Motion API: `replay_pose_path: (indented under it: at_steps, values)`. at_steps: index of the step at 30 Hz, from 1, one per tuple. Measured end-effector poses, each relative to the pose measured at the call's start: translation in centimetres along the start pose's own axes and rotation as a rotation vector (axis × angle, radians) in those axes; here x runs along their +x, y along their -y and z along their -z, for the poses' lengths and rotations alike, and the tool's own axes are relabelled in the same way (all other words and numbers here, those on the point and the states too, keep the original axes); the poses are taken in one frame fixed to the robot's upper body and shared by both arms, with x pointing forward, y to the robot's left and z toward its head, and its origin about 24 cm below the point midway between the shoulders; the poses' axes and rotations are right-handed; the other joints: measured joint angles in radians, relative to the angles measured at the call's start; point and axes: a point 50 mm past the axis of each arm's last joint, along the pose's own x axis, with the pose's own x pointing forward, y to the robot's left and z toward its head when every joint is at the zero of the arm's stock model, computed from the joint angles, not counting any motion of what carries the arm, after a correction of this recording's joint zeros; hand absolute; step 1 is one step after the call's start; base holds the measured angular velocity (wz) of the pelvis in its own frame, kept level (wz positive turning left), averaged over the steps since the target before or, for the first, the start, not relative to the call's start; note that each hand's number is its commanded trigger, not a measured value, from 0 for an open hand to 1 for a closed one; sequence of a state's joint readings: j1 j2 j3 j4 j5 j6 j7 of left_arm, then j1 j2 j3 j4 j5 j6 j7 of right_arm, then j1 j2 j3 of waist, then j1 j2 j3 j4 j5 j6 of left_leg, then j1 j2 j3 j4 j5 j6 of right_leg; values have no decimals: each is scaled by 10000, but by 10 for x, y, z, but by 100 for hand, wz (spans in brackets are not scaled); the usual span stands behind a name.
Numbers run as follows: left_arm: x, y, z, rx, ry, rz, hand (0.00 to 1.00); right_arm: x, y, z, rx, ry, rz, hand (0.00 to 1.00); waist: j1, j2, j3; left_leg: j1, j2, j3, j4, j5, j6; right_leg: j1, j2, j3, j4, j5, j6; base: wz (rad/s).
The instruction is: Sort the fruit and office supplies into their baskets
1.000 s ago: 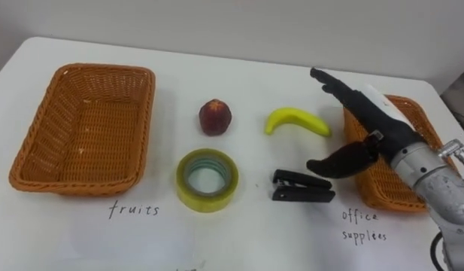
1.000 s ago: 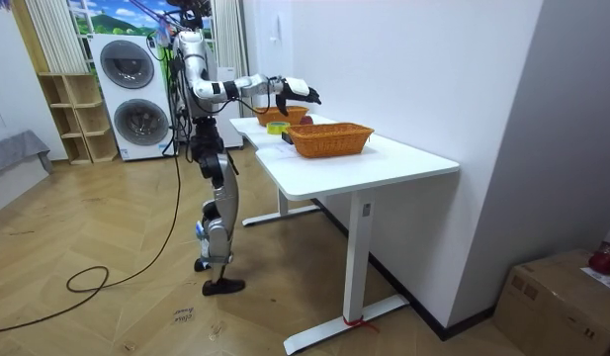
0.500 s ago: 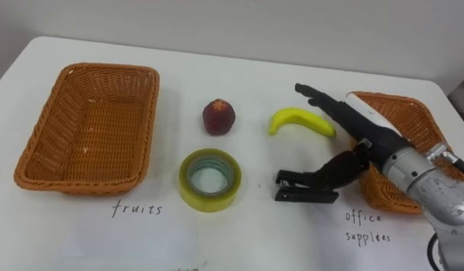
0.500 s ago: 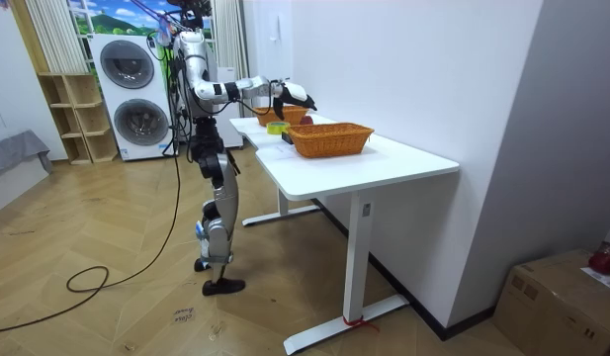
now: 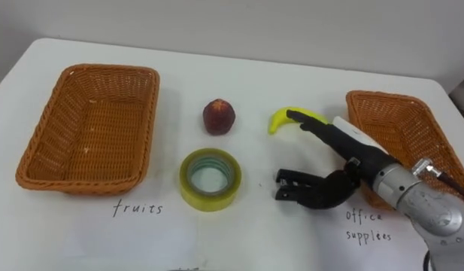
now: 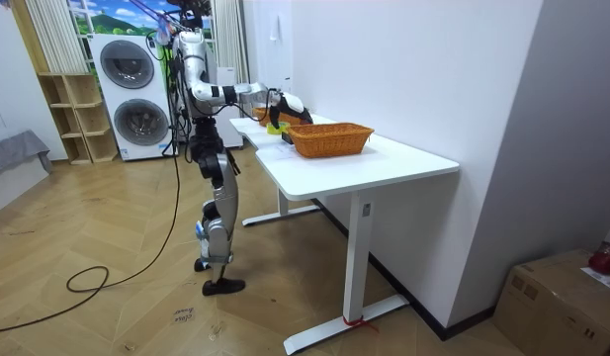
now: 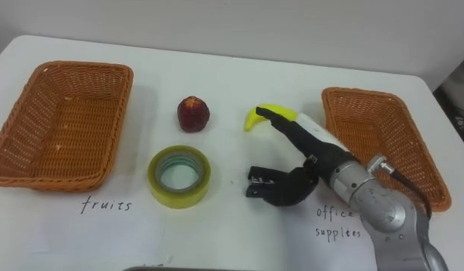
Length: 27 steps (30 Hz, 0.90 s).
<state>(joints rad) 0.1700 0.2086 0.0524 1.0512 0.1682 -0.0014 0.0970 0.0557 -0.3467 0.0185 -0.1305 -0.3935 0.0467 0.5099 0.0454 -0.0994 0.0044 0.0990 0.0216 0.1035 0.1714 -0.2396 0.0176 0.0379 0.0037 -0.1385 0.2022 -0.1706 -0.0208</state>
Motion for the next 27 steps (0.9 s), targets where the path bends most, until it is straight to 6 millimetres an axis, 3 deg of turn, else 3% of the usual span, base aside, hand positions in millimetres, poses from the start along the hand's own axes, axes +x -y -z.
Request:
replay_pose_path:
  at_steps: [14,27]
  values:
    - [-2,3,8,371,-193,70,0,1,-16,4,-265,-558,-460,0,158,-198,36,-17,-23,-57,21,0,1,10,3,-19,0,4,5,1]
    - [-2,3,9,431,-356,74,0,3,-19,7,-668,-1058,-510,0,209,-208,33,-77,-29,-99,24,0,1,-31,-1,-115,1,8,6,0]
